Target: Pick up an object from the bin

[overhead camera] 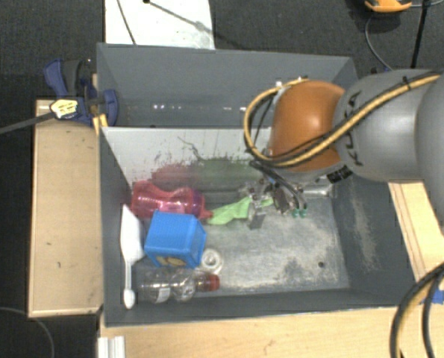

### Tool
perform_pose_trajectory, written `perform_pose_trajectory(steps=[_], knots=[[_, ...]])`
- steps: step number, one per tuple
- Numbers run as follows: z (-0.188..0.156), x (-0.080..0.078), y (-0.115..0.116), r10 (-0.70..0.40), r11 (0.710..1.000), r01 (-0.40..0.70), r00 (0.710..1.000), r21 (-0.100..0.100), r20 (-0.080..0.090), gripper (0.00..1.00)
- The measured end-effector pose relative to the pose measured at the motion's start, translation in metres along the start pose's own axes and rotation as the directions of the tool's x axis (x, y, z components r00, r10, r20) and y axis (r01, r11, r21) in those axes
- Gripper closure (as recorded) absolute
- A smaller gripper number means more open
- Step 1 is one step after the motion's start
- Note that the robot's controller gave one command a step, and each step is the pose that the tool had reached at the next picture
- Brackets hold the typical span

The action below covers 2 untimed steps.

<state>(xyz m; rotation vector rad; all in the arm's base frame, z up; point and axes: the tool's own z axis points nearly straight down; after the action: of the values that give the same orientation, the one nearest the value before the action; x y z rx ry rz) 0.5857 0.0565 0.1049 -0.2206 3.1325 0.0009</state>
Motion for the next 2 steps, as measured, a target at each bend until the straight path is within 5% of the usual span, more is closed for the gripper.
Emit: perform_pose_trajectory(steps=[2], knots=[[-0.0194, -0.0020, -0.0002, 0.002, 1.000, -0.002, 1.000, 0.000, 0.006, 1.00]])
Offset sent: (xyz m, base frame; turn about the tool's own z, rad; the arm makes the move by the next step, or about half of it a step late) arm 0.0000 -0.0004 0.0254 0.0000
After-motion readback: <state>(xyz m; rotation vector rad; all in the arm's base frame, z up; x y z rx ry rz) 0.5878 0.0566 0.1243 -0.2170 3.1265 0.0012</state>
